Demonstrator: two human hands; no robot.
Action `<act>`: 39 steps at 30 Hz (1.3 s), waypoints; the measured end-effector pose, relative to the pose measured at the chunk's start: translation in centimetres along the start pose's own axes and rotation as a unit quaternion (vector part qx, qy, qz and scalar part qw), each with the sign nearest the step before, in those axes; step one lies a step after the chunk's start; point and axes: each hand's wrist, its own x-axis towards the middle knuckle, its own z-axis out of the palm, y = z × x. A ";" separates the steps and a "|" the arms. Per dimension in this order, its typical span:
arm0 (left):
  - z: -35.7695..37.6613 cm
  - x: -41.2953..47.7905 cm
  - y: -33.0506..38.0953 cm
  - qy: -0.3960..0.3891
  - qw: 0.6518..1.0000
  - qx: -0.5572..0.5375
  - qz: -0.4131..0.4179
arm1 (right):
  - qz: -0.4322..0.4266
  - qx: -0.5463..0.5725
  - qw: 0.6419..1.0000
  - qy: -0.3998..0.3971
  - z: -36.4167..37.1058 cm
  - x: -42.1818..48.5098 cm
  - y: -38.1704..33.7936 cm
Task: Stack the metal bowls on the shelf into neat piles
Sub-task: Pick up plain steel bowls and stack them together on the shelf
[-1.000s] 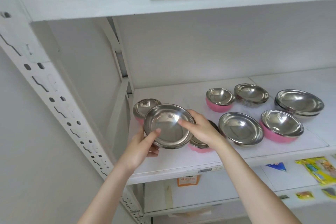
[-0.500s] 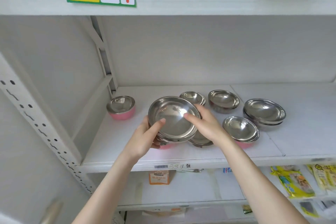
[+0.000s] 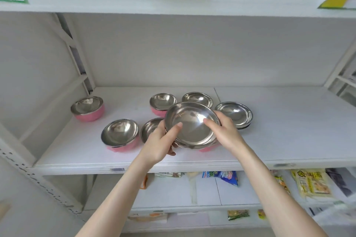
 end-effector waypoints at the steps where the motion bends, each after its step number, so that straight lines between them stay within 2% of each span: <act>1: 1.0 0.4 0.1 -0.001 1.000 0.007 0.003 | -0.001 0.006 1.000 0.005 -1.0 0.0 0.4; 10: 9.8 7.5 2.3 0.038 0.991 0.105 0.071 | -0.005 -0.013 0.997 0.078 -9.6 4.8 4.8; 18: 16.4 14.2 3.4 -0.016 0.993 0.113 0.017 | 0.016 -0.054 0.994 0.097 -15.6 9.4 8.9; 22: 18.0 16.9 3.4 -0.022 0.991 0.132 -0.003 | 0.034 -0.057 0.995 0.076 -16.9 11.8 10.3; 30: 18.5 18.7 1.2 0.037 0.982 0.171 -0.073 | 0.017 -0.088 0.996 0.006 -15.9 14.7 12.6; 34: 18.5 18.5 0.5 0.070 0.973 0.193 -0.107 | 0.039 -0.126 0.991 -0.014 -15.0 15.3 13.7; 39: 18.6 18.3 0.5 0.066 0.957 0.253 -0.126 | 0.054 -0.186 0.980 -0.035 -14.6 15.3 14.5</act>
